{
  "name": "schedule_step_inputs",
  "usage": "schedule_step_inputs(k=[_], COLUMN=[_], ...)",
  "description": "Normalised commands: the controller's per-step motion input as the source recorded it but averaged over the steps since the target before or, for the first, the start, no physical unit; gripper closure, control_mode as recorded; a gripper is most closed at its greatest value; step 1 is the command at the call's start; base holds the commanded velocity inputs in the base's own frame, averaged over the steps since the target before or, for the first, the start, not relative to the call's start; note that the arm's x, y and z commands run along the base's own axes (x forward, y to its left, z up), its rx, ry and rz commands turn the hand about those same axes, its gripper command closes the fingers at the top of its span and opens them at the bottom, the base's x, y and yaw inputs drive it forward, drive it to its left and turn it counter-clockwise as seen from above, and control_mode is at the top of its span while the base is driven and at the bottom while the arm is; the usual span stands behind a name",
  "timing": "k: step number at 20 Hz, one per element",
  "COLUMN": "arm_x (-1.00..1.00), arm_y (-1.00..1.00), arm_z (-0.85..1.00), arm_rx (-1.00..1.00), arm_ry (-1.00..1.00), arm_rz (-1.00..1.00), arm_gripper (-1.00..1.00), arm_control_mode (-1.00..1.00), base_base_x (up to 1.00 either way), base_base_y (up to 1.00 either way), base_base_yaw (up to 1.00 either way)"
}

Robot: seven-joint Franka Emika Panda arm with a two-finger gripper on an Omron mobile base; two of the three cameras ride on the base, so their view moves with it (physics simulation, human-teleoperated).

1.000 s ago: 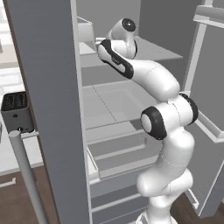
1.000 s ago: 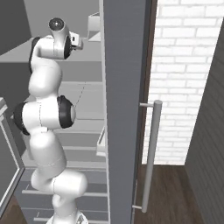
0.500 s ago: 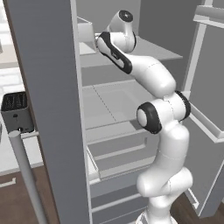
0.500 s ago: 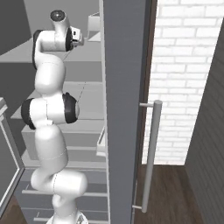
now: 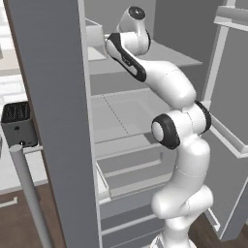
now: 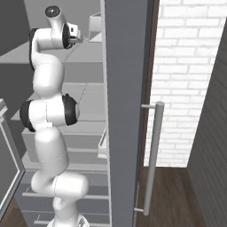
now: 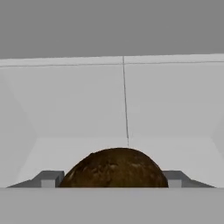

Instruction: Place one mushroom and one chicken drumstick in each tupperware on the nearby counter, to pack two identical lunches.

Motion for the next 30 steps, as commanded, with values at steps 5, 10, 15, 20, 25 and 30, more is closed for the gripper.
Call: schedule_step_inputs(k=[5, 10, 15, 20, 25, 30], arm_x=[-1.00, -1.00, -1.00, -1.00, -1.00, -1.00], arm_y=[0.00, -0.14, -0.23, -0.02, 0.00, -0.05], arm_z=[-0.21, -0.15, 0.81, 0.79, 0.47, -0.49], arm_rx=[0.01, 0.14, 0.26, 0.15, 0.07, 0.00], arm_ry=[-0.55, -0.65, -0.39, 0.07, 0.38, 0.40], arm_rz=[0.00, 0.00, 0.00, 0.00, 0.00, 0.00], arm_gripper=[1.00, 1.00, 1.00, 1.00, 1.00, 1.00], arm_control_mode=[-1.00, -1.00, -1.00, -1.00, -1.00, -1.00], base_base_x=[0.00, 0.00, 0.00, 0.00, 0.00, 0.00], base_base_y=[0.00, 0.00, 0.00, 0.00, 0.00, 0.00], base_base_yaw=[0.00, 0.00, 0.00, 0.00, 0.00, 0.00])
